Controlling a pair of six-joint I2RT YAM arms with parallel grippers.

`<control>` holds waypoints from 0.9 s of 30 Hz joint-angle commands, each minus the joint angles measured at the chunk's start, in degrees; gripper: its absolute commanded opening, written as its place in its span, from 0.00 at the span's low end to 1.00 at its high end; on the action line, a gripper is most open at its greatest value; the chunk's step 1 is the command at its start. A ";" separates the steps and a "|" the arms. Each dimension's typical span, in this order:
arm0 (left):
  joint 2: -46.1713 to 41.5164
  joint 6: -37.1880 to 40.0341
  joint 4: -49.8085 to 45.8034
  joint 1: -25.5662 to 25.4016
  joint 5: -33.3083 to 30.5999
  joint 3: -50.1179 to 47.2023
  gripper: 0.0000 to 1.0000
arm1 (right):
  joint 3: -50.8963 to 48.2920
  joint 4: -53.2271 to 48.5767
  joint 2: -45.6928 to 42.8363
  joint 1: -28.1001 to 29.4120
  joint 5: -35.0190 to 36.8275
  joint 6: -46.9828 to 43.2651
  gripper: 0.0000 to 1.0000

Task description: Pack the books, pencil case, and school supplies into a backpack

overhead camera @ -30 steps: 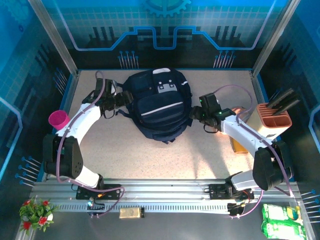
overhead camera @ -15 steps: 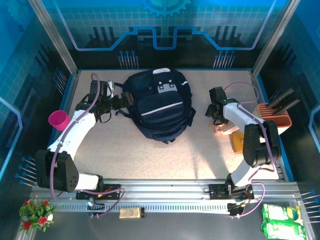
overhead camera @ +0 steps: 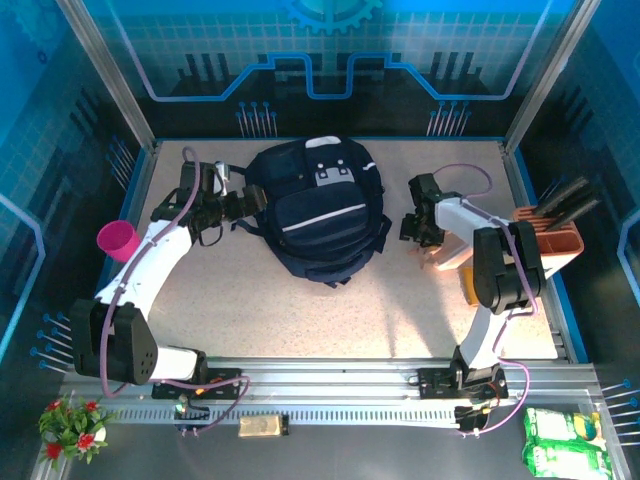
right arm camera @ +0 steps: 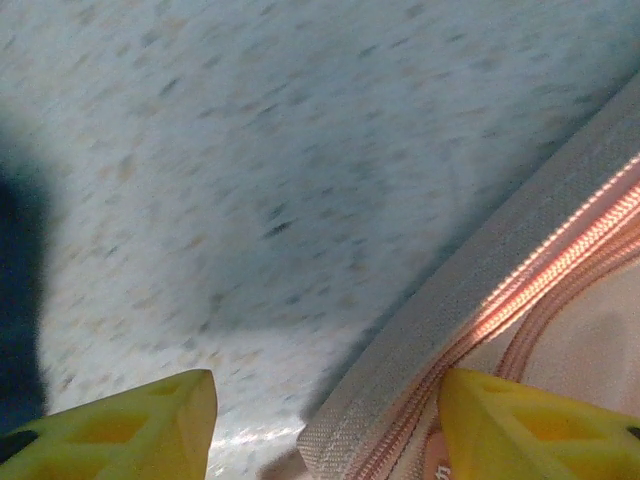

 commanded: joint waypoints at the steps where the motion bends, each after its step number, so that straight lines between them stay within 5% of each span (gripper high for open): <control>1: -1.25 1.19 -0.28 0.48 1.85 -0.49 0.99 | -2.37 -2.23 -0.80 3.32 -5.58 -3.72 0.58; 10: -0.81 0.72 -0.12 0.47 2.84 -0.45 0.99 | -10.72 -2.25 -14.55 8.40 -8.24 -6.75 0.55; 16: -0.63 0.22 -0.12 0.47 3.54 -0.14 0.99 | -15.00 -5.12 -26.12 8.22 -0.98 7.89 0.68; 22: -0.67 0.54 0.12 0.37 4.61 -0.32 0.99 | -22.20 -9.05 -32.40 4.87 3.85 23.85 0.67; 27: -0.31 0.26 0.42 0.20 5.45 -0.21 0.99 | -26.78 -7.55 -35.73 1.82 4.79 28.47 0.66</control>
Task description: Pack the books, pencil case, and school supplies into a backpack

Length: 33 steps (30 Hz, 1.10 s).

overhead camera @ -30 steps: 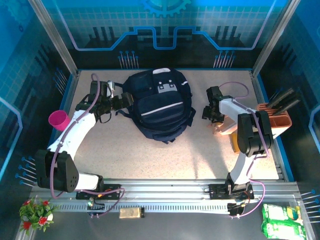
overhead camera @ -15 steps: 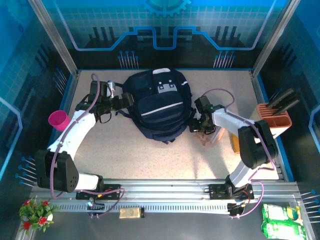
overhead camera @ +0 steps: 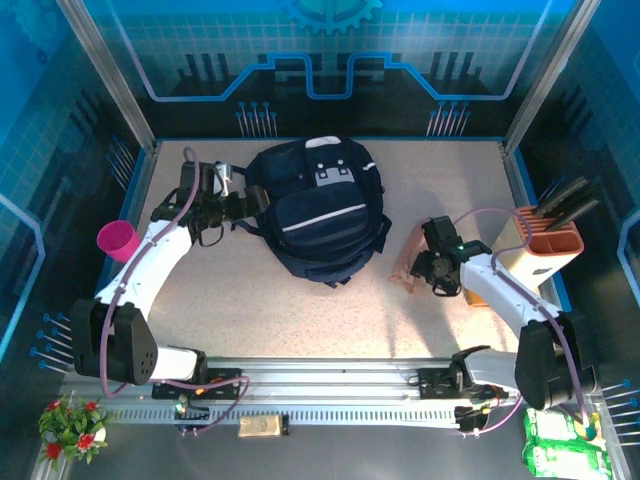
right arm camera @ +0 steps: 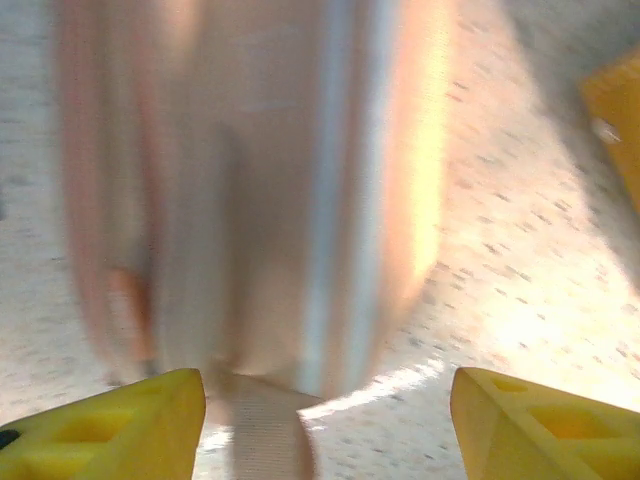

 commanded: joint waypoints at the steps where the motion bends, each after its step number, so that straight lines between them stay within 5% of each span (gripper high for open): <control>1: -0.19 0.30 0.44 0.23 2.00 -0.21 0.99 | -1.87 -0.39 -2.04 -1.76 2.00 7.05 0.66; 20: 2.70 2.88 0.35 -2.91 7.69 1.90 0.99 | -7.78 16.00 4.89 -7.71 -10.23 4.80 0.57; 28: 4.48 6.57 -1.12 -8.49 6.77 4.50 0.98 | -8.73 18.27 5.65 -8.02 -10.35 4.48 0.41; 33: 7.61 10.86 -3.97 -13.92 2.93 8.53 0.98 | -8.91 18.77 6.66 -8.46 -10.50 4.08 0.21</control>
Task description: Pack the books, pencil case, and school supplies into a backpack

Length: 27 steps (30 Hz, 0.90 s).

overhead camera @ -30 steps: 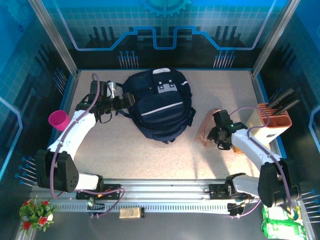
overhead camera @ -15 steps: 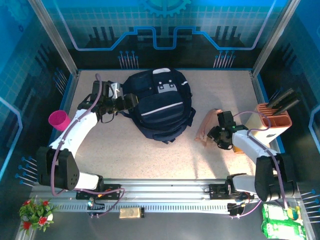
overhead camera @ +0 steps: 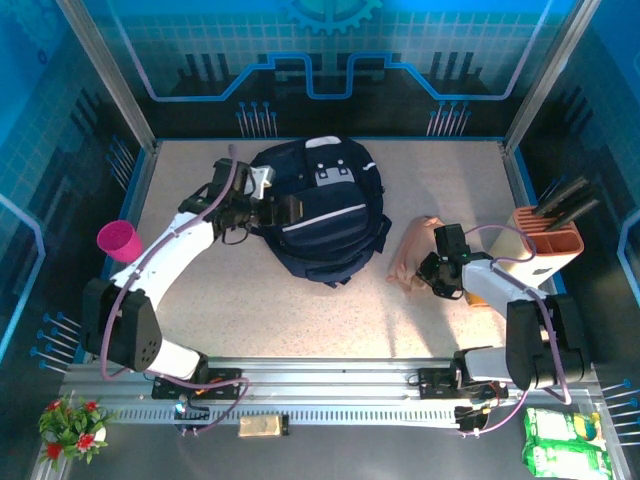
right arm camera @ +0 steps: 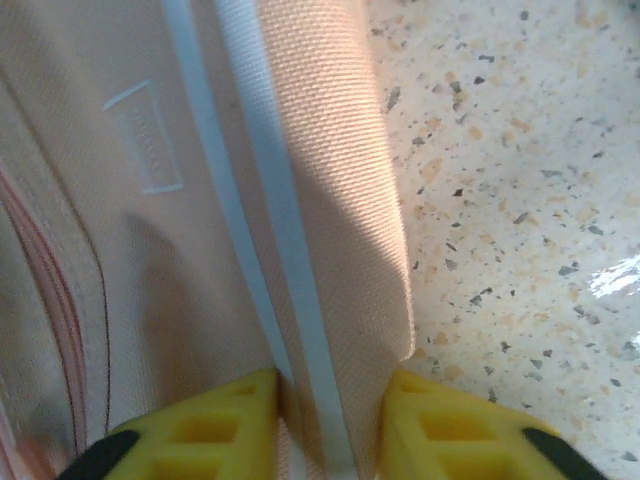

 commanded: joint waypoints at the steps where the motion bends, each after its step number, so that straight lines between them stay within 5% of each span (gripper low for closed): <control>1: 2.22 5.05 -3.46 -3.13 -3.06 3.98 0.98 | -0.91 0.06 0.71 -1.05 0.22 -0.51 0.17; 5: 5.19 9.17 -5.32 -6.99 -5.41 7.06 0.97 | -0.42 -1.27 -2.84 -1.00 3.40 -2.72 0.00; 9: 9.01 16.19 -8.14 -11.61 -8.43 10.64 0.94 | 0.89 -2.26 -9.03 -1.02 5.48 -7.63 0.00; 18: 23.69 26.96 -18.50 -19.70 -20.93 22.99 0.69 | 5.65 -4.12 -15.32 -1.32 1.13 -15.45 0.00; 27: 31.52 30.35 -21.37 -21.78 -30.42 29.49 0.65 | 6.42 -3.72 -16.15 -1.51 -3.74 -15.37 0.00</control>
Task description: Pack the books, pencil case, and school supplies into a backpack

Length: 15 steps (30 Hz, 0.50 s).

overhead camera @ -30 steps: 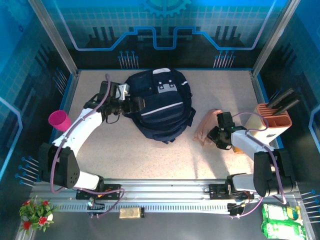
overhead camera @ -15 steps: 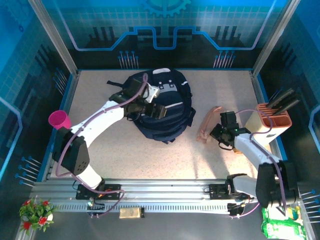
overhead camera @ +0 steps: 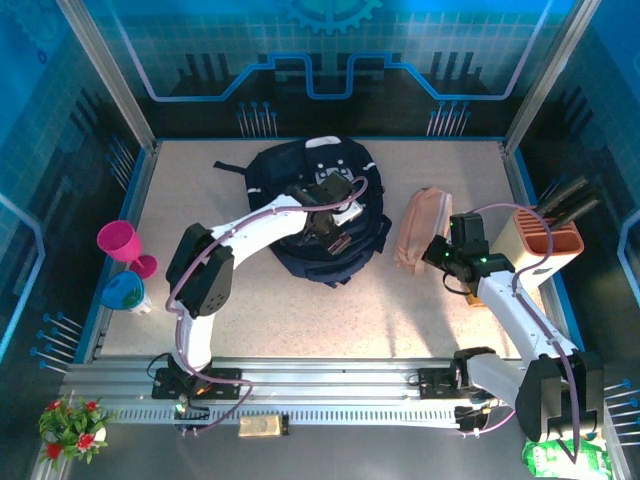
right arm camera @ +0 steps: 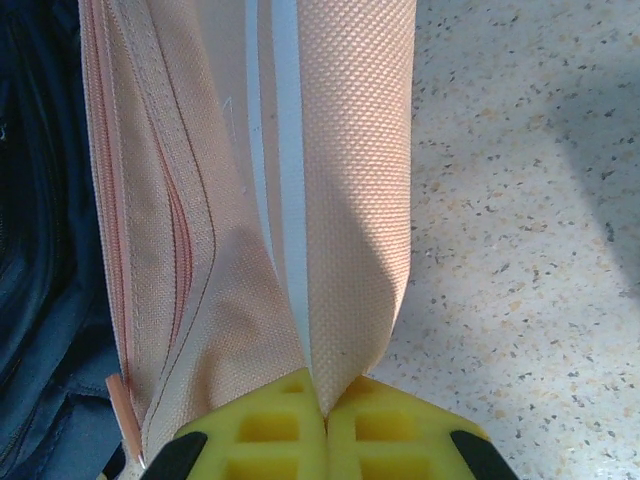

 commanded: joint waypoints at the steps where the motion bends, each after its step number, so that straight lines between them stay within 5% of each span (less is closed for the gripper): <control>1: 2.06 2.79 -3.38 -0.15 -5.93 3.30 0.65 | 1.62 -0.19 -0.83 -1.12 -3.35 -0.65 0.00; 7: 4.95 2.99 -4.48 -0.19 -10.51 6.38 0.59 | 2.04 0.16 -1.00 -1.15 -4.72 -0.21 0.00; 15: 1.25 0.96 -1.11 -0.10 -13.56 6.76 0.25 | 2.79 -1.52 -2.67 -1.25 -5.07 -0.40 0.00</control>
